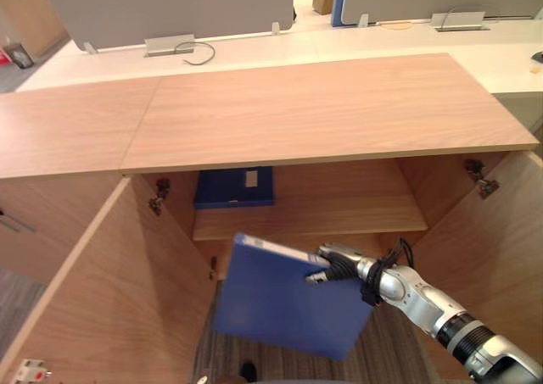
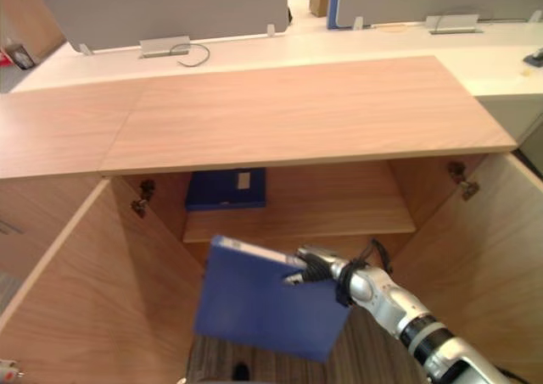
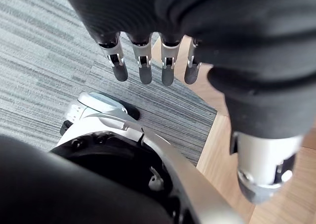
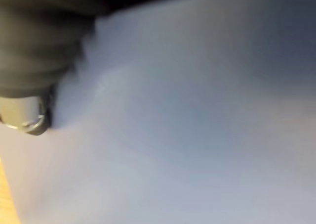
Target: Walk over to the cabinet, pick up the folder, carry it to the office cabinet, place the folder inside the office cabinet, then close the office cabinet door
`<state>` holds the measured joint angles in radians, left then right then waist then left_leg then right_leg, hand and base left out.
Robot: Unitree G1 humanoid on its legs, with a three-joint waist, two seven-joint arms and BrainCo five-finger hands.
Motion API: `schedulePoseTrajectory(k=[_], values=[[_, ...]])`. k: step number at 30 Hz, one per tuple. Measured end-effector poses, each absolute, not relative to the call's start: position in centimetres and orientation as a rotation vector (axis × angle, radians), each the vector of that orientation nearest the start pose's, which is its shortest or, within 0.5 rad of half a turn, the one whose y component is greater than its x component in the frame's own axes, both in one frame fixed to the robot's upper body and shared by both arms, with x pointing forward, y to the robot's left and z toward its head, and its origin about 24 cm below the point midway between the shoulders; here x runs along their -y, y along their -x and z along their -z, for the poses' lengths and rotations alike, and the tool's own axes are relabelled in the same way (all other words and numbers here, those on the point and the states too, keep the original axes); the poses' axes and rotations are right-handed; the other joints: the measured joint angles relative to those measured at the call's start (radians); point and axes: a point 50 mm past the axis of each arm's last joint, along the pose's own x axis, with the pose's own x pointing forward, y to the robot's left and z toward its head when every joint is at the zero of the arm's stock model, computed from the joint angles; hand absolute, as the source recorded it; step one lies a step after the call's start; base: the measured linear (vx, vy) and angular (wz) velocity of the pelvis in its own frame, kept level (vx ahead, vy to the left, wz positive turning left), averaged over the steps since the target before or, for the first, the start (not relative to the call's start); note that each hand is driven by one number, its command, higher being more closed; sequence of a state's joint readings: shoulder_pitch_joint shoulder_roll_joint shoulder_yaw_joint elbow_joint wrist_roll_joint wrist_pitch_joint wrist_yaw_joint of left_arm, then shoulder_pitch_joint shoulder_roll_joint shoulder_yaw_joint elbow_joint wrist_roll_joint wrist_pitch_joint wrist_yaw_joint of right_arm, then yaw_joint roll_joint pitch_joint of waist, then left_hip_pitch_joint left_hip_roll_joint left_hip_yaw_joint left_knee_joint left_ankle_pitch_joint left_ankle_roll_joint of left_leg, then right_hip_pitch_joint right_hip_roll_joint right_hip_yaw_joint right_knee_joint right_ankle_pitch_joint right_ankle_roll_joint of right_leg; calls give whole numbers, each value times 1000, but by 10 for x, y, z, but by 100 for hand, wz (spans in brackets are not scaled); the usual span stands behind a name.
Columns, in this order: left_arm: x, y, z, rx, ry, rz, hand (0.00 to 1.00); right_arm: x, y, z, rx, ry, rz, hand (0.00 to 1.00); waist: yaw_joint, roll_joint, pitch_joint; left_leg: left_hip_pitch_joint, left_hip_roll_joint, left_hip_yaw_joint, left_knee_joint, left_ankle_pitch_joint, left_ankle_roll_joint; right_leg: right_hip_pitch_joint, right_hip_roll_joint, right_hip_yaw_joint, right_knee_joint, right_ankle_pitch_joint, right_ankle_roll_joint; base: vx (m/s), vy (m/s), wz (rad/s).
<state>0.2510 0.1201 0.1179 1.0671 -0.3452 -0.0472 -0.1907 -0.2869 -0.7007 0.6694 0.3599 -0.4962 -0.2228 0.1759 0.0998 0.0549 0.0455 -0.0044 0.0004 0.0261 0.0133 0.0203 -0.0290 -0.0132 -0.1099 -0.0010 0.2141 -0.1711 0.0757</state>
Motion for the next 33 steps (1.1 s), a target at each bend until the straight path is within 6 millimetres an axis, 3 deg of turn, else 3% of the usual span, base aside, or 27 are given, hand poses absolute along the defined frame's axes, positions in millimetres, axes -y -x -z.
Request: schedulePoseTrajectory(k=[1, 4, 7, 9, 10, 13, 16, 19, 22, 25, 27, 33], values=[[-206, -27, 168, -1163, 360, -290, 0, 182, -262, 7, -136, 1358, -866, 100, 5, 10, 9, 17, -13, -10, 0, -7, 11, -40, -19, 2, 109, -33, -1, 8, 90, -20], [-205, -29, 167, -1154, 343, -277, 0, 192, -264, 17, -219, 1395, -847, 100, 1, 23, 31, 47, -38, -14, 11, -23, 34, -83, -63, -33, 254, -45, 2, -32, 112, -3], [-211, -32, 166, -1145, 324, -287, 0, 192, -271, 19, -253, 1330, -773, 100, -3, 30, 58, 47, -37, -14, 13, -25, 39, -94, -82, -99, 262, -41, 15, -62, 105, -13], [-211, -31, 166, -1148, 317, -294, 0, 204, -282, 14, -308, 1159, -604, 100, -12, 32, 100, 40, -36, -16, 33, -31, 35, -91, -83, -121, 185, -55, 18, -126, 30, 1], [-211, -31, 166, -1150, 318, -297, 0, 213, -286, 11, -335, 1057, -506, 100, -18, 26, 123, 33, -43, -21, 62, -44, 28, -81, -85, -125, 145, -16, 6, -144, -15, 25], [-209, -23, 167, -1164, 339, -323, 0, 246, -296, 0, -359, 643, -91, 100, -32, 56, 159, -65, -9, -37, 213, -107, 6, -92, -55, -160, 141, -6, -6, -70, -60, 14], [-208, -31, 166, -1132, 379, -369, 0, 248, -302, -15, -264, 362, 80, 100, -32, 65, 200, -172, 9, -39, 330, -137, -2, -164, -49, -170, 215, -15, -19, -38, -44, 6], [-198, -51, 164, -1066, 412, -351, 0, 233, -308, -31, -156, 73, 136, 100, -31, 62, 249, -276, 1, -41, 443, -171, -6, -264, -79, -187, 351, -68, -25, -124, -58, 23], [-198, -61, 160, -1020, 440, -368, 0, 209, -312, -40, -85, -223, 123, 100, -25, 58, 269, -344, -19, -41, 531, -209, -4, -331, -120, -195, 464, -133, -24, -158, -46, 30], [-198, -65, 158, -989, 486, -398, 0, 192, -321, -51, -33, -515, 129, 100, -23, 57, 277, -383, -7, -10, 547, -210, -4, -361, -149, -218, 500, -152, -17, -91, -36, 35], [-198, -68, 157, -973, 500, -413, 0, 191, -329, -63, 6, -641, 150, 100, -15, 56, 292, -383, -8, 2, 547, -207, -4, -364, -163, -220, 513, -159, -14, -35, -6, 19], [-197, -76, 154, -929, 539, -468, 0, 205, -364, -136, 215, -993, 229, 100, 13, 56, 332, -417, -40, 10, 539, -192, 4, -400, -207, -225, 531, -164, -9, 62, 45, 13]])
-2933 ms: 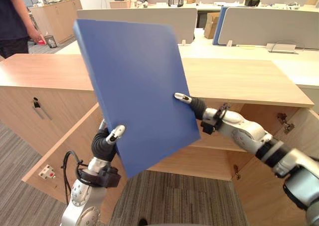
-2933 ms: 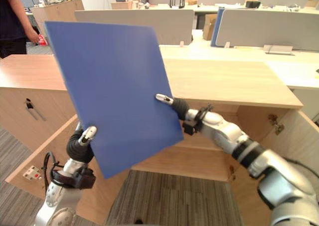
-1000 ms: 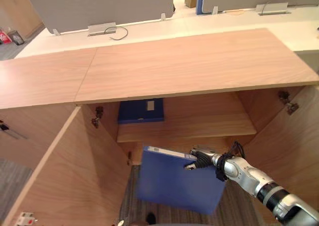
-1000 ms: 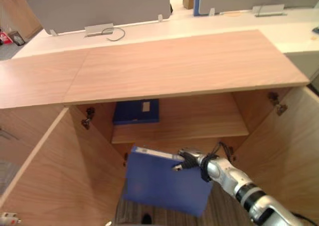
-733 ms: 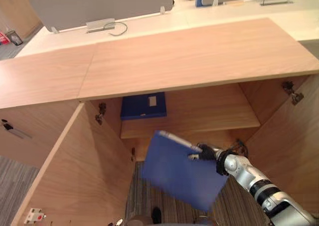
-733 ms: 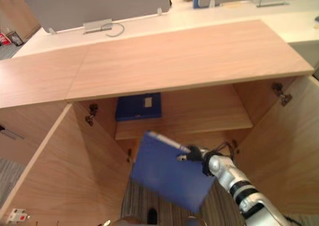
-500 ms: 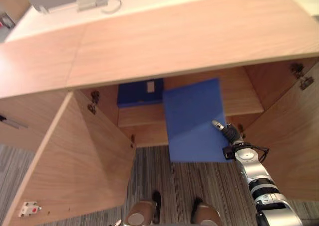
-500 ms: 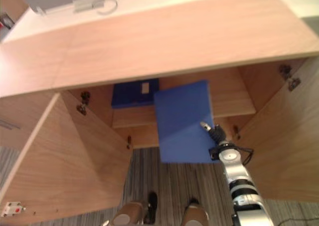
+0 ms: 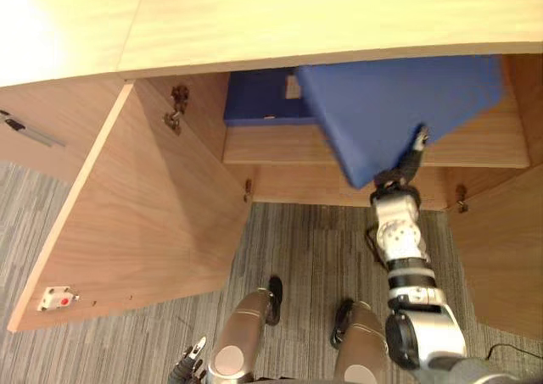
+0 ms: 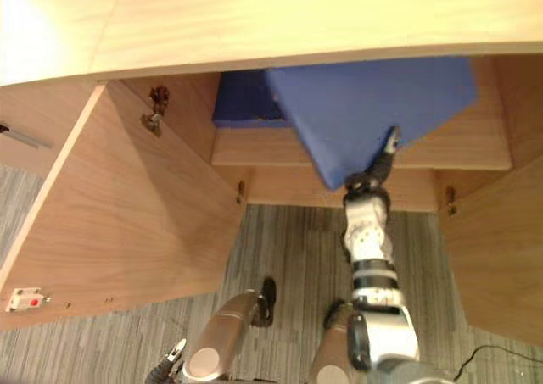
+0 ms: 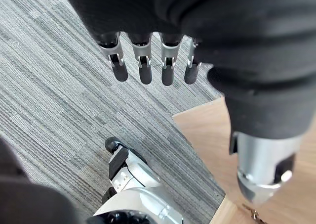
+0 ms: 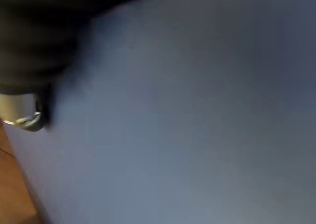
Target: Walk over to the cabinet, pick up the folder, carry it to the office cabinet, place the folder inside the office cabinet, then close the office cabinet door
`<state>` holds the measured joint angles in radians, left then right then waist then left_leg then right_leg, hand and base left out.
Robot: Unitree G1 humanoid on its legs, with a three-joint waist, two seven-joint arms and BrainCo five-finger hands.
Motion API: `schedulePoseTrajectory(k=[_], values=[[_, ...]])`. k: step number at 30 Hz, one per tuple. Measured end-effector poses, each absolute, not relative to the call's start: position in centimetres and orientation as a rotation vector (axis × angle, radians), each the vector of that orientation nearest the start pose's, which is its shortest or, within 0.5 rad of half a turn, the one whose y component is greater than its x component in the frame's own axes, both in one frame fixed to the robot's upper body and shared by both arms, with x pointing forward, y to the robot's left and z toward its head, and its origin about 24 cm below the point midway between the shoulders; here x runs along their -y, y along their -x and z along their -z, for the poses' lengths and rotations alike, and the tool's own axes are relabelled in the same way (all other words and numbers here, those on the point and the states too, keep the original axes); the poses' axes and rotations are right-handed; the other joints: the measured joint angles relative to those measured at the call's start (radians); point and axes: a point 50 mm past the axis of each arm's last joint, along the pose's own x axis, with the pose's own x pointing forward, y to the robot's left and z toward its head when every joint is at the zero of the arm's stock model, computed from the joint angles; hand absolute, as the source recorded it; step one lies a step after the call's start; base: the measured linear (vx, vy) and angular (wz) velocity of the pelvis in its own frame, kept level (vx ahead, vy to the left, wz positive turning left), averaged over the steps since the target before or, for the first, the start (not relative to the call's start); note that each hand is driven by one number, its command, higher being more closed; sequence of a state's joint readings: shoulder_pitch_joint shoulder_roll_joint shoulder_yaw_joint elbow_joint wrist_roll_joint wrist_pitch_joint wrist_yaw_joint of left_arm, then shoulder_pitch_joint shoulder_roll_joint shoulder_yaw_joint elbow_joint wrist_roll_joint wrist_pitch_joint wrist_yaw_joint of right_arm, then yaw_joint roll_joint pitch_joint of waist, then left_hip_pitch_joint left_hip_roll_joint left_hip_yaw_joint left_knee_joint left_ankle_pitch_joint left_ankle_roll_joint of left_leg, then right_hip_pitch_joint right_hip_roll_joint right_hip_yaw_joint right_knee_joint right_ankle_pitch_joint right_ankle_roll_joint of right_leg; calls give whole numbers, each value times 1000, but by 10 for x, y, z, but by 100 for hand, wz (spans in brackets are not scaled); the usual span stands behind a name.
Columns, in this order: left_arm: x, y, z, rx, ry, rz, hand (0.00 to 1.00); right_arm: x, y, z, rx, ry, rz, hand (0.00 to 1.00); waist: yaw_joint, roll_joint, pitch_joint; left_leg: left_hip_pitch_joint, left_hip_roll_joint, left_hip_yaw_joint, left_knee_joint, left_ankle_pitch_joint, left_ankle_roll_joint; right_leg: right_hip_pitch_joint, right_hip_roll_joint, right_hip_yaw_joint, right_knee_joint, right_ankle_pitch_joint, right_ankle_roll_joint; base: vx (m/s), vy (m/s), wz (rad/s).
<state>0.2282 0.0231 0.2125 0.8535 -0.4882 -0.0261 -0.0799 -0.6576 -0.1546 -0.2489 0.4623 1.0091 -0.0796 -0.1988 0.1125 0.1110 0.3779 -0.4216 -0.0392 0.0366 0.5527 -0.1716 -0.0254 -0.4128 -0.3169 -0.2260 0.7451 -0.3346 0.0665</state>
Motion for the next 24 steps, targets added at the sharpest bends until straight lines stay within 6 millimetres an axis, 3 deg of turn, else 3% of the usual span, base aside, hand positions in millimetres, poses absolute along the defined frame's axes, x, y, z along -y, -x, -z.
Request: schedulePoseTrajectory(k=[4, 8, 12, 15, 19, 24], values=[[-196, -80, 153, -920, 554, -493, 0, 228, -377, -172, 327, -1183, 311, 100, 11, 2, 11, -28, -13, -33, -15, 5, 2, -5, -11, -43, -9, -1, 1, 121, 8, 31], [-195, -83, 153, -922, 555, -520, 0, 269, -383, -218, 442, -1406, 430, 100, 22, 5, 36, -30, -52, -85, -124, 74, -3, -8, -51, -107, -27, -1, 1, 91, -35, 51], [-194, -82, 154, -938, 552, -534, 0, 291, -386, -255, 455, -1460, 458, 100, 38, 12, 44, -30, -67, -128, -247, 146, -18, -35, -68, -152, -32, -3, -1, 63, -93, 42], [-194, -81, 154, -945, 546, -542, 0, 290, -390, -288, 414, -1294, 432, 100, 40, 13, 54, -30, -67, -153, -340, 203, -33, -73, -69, -157, -18, -7, -9, 34, -132, 34], [-193, -82, 154, -946, 539, -543, 0, 278, -397, -300, 356, -1083, 431, 100, 42, 13, 55, -29, -62, -172, -435, 262, -46, -122, -74, -158, 24, -14, -21, -2, -161, 25], [-192, -88, 151, -927, 542, -546, 0, 276, -395, -314, 384, -1141, 440, 100, 52, 18, 57, -34, -63, -201, -505, 304, -60, -183, -97, -158, 98, -15, -24, -37, -174, 25]])
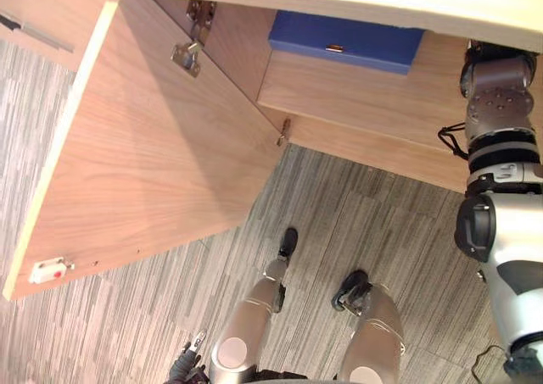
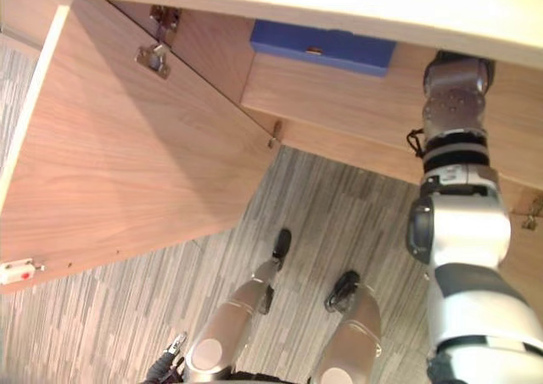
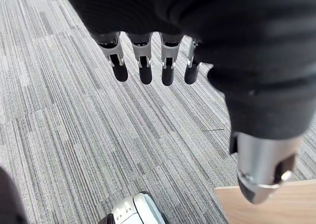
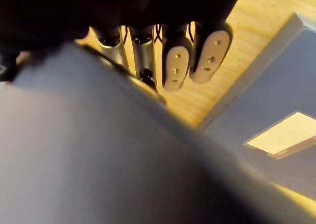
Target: Walk over to the cabinet, pick up the folder, carry it to the office cabinet, place the folder inside the office cabinet, then close the office cabinet door
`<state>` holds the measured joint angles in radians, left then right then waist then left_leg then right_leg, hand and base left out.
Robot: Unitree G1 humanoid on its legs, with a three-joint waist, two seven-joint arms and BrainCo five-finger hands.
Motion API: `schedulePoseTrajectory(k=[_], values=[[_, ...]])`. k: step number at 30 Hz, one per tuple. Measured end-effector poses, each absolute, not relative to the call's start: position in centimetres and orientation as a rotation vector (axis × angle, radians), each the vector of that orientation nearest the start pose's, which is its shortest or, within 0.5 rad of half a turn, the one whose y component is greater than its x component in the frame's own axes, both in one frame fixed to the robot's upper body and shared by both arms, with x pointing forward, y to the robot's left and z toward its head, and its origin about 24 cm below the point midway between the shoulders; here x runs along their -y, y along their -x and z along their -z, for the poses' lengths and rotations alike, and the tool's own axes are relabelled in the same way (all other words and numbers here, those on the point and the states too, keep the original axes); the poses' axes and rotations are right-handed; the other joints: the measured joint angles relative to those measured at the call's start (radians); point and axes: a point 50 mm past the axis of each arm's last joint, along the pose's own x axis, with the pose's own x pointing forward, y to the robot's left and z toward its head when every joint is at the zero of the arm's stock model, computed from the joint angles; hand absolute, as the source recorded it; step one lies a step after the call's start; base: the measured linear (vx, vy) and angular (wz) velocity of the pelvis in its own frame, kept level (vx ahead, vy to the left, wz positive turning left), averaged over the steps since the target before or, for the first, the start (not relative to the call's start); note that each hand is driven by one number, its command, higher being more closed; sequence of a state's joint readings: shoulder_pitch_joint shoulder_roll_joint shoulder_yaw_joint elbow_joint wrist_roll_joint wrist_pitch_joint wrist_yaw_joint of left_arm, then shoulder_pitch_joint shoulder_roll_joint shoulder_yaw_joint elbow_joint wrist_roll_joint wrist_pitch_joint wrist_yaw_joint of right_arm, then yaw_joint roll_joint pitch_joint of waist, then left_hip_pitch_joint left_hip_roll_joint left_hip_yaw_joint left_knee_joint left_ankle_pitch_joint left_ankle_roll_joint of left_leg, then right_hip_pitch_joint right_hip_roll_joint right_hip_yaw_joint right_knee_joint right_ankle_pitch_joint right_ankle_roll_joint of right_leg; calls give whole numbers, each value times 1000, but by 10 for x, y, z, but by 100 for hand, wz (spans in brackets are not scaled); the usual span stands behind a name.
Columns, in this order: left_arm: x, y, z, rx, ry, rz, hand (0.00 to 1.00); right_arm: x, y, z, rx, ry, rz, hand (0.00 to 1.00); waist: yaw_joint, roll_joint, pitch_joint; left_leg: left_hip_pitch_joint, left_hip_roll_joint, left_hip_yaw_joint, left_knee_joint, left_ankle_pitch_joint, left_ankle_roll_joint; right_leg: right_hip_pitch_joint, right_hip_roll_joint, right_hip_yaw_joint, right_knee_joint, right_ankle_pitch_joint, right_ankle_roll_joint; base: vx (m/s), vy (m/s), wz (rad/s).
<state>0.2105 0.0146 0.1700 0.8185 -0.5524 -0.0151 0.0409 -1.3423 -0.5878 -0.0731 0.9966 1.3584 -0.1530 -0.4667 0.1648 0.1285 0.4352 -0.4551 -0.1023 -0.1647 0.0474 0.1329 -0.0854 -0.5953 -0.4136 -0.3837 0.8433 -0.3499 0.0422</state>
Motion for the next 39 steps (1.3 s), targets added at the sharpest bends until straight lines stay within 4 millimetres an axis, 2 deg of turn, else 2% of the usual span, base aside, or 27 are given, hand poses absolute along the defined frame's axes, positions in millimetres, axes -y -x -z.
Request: schedulePoseTrajectory(k=[3, 4, 7, 9, 10, 11, 12, 15, 18, 21, 23, 25, 27, 34, 37, 39], values=[[-191, -88, 151, -928, 551, -556, 0, 277, -394, -319, 403, -1143, 453, 100, 7, 2, 1, -5, -2, -7, -11, 4, -2, -21, -8, 1, 27, 0, 0, -56, -155, 12], [-191, -88, 151, -930, 551, -558, 0, 278, -393, -320, 411, -1155, 459, 0, 8, 3, 1, -9, -3, -10, -11, 4, -3, -27, -9, 2, 34, 0, 0, -53, -141, 12], [-191, -86, 152, -938, 561, -571, 0, 283, -388, -330, 440, -1178, 474, 0, 12, 3, 1, -15, -2, -14, -11, 5, -2, -40, -14, 3, 68, 0, 0, -60, -153, 15], [-192, -85, 152, -941, 558, -574, 0, 286, -384, -342, 475, -1195, 461, 0, 8, 4, 1, -13, -1, -23, -9, 5, -2, -97, -38, 22, 168, 36, -2, -68, -159, 12], [-190, -88, 151, -937, 564, -572, 0, 288, -381, -353, 502, -1200, 446, 0, 18, 11, 6, -18, 6, -25, -9, 6, -5, -178, -40, 91, 197, -16, 9, -104, -227, 3], [-189, -88, 152, -940, 566, -574, 0, 287, -380, -356, 510, -1202, 440, 0, 18, 13, 6, -22, 4, -22, -8, 9, -12, -185, -41, 114, 107, -20, 9, -113, -286, 9], [-185, -88, 153, -953, 572, -576, 0, 288, -377, -361, 533, -1199, 432, 0, 12, 21, 7, -28, 8, -29, -9, -3, -40, -170, -45, 113, -31, 31, -6, -86, -235, 12], [-186, -84, 155, -980, 568, -582, 0, 288, -379, -355, 507, -1182, 451, 0, -10, 27, 9, -26, 37, -32, -18, 7, -57, -171, -22, 99, -20, 33, -7, -71, -189, -6], [-186, -84, 155, -980, 568, -583, 0, 298, -375, -354, 515, -1168, 487, 0, -22, 28, 8, 0, 46, -33, -48, 13, -66, -164, -22, 87, -14, 33, -7, -44, -105, -4], [-186, -85, 155, -978, 567, -583, 0, 308, -375, -346, 476, -1102, 549, 0, -26, 29, 8, 9, 45, -42, -67, 25, -73, -152, -25, 84, -25, 33, -7, -51, -48, 7], [-187, -85, 155, -977, 566, -583, 0, 306, -380, -337, 417, -989, 579, 0, -26, 29, 7, 9, 43, -46, -81, 39, -71, -152, -26, 83, -33, 33, -8, -67, -39, 8], [-187, -86, 155, -975, 566, -582, 0, 303, -387, -323, 322, -858, 614, 0, -25, 29, 7, 12, 42, -49, -97, 52, -73, -153, -28, 81, -33, 35, -10, -61, -48, 7], [-187, -88, 154, -972, 566, -580, 0, 301, -393, -303, 196, -653, 636, 0, -21, 29, 7, 15, 42, -53, -109, 64, -74, -154, -30, 80, -33, 37, -13, -57, -69, 5], [-191, -95, 153, -948, 573, -588, 0, 307, -396, -260, 19, -199, 647, 0, -28, 11, -15, 22, 45, -50, -123, 76, -74, -155, -28, 79, -38, 47, -19, -26, -73, -2], [-192, -96, 152, -942, 572, -589, 0, 299, -400, -242, -36, -16, 617, 0, -29, 9, -28, 28, 58, -37, -123, 76, -74, -147, -7, 83, -62, 67, -21, -12, -70, -19], [-192, -96, 152, -937, 572, -588, 0, 291, -404, -231, -63, 47, 590, 0, -35, 9, -33, 39, 59, -32, -123, 76, -73, -135, -3, 84, -73, 73, -22, -15, -45, -18]])
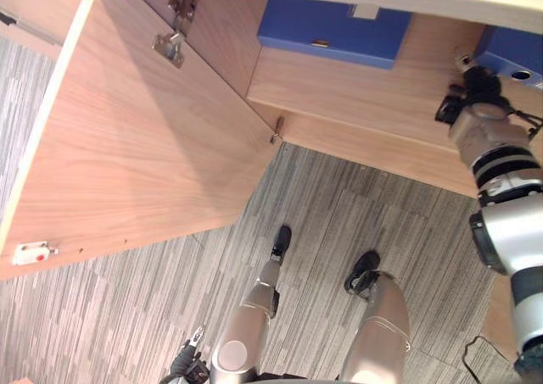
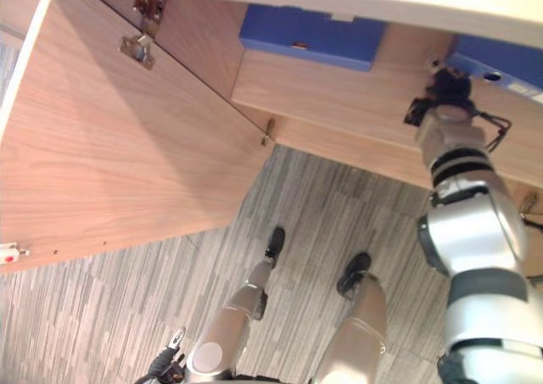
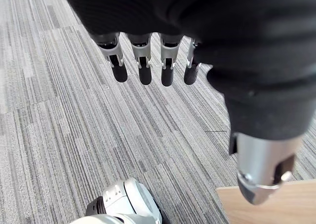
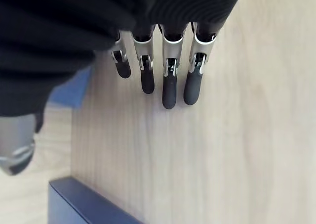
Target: Walk over to the cabinet, pick up the folder, carry it to the office cabinet, place the folder inside the office cabinet, then close the office cabinet door
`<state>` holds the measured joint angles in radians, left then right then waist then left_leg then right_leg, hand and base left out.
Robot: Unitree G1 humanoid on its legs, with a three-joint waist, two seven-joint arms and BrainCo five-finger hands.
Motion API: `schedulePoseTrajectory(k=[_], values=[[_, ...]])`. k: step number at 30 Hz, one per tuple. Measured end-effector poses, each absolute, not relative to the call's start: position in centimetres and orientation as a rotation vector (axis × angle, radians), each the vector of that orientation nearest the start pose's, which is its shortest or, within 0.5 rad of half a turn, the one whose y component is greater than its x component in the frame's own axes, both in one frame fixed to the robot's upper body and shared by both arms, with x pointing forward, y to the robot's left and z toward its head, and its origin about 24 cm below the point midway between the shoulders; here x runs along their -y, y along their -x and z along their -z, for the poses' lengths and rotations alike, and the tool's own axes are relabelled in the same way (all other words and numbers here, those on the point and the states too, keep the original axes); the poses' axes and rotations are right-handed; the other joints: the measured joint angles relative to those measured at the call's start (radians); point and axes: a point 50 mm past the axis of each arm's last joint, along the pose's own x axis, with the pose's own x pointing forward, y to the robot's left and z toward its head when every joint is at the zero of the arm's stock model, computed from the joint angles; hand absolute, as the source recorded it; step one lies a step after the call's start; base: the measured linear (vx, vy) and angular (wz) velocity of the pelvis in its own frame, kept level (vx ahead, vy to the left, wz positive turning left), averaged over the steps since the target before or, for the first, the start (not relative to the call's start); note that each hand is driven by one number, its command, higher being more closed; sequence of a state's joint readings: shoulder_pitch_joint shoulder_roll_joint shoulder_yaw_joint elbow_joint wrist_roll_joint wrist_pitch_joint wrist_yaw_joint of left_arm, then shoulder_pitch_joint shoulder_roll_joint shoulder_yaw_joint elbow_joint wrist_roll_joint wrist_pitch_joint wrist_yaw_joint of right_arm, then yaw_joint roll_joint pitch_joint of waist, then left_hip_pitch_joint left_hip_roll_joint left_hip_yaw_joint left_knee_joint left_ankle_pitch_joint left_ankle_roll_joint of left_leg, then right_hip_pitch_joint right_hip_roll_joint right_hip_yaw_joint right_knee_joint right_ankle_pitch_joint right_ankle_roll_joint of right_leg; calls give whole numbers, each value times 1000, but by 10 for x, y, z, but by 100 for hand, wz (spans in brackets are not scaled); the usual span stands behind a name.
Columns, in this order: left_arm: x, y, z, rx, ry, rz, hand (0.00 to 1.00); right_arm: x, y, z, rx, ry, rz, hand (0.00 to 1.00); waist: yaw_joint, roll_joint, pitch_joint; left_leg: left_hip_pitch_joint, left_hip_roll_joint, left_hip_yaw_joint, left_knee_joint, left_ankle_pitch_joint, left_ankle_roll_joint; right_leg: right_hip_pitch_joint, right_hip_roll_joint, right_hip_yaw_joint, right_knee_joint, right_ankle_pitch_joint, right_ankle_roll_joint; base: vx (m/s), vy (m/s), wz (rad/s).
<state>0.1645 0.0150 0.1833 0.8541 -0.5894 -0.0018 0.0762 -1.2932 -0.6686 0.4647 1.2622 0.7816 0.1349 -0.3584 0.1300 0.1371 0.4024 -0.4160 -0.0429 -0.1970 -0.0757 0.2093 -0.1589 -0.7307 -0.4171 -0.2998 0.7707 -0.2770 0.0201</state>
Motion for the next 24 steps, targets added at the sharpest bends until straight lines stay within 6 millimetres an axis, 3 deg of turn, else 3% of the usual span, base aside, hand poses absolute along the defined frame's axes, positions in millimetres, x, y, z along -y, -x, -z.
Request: schedulePoseTrajectory(k=[4, 8, 20, 24], values=[[-192, -99, 151, -921, 575, -575, 0, 270, -410, -211, -107, 58, 521, 0, -1, -1, -6, 18, 18, 28, 0, 0, 0, 19, 33, 13, -46, 31, -3, -31, -44, -26], [-192, -101, 151, -917, 578, -568, 0, 266, -411, -206, -125, 98, 491, 0, -1, 0, -6, 22, 22, 46, 0, 2, 2, 18, 45, 30, -62, 50, -1, -35, -30, -18], [-191, -106, 149, -888, 587, -527, 0, 268, -408, -181, -220, 532, 346, 0, 0, 1, -7, 59, 44, 93, 0, 1, 3, 48, 90, 57, -116, 92, -2, -19, -32, -15], [-193, -109, 148, -877, 579, -506, 0, 258, -408, -172, -203, 737, 257, 0, -3, 1, -7, 67, 56, 110, 0, -1, 6, 54, 108, 66, -137, 100, 4, -22, -37, -14]])
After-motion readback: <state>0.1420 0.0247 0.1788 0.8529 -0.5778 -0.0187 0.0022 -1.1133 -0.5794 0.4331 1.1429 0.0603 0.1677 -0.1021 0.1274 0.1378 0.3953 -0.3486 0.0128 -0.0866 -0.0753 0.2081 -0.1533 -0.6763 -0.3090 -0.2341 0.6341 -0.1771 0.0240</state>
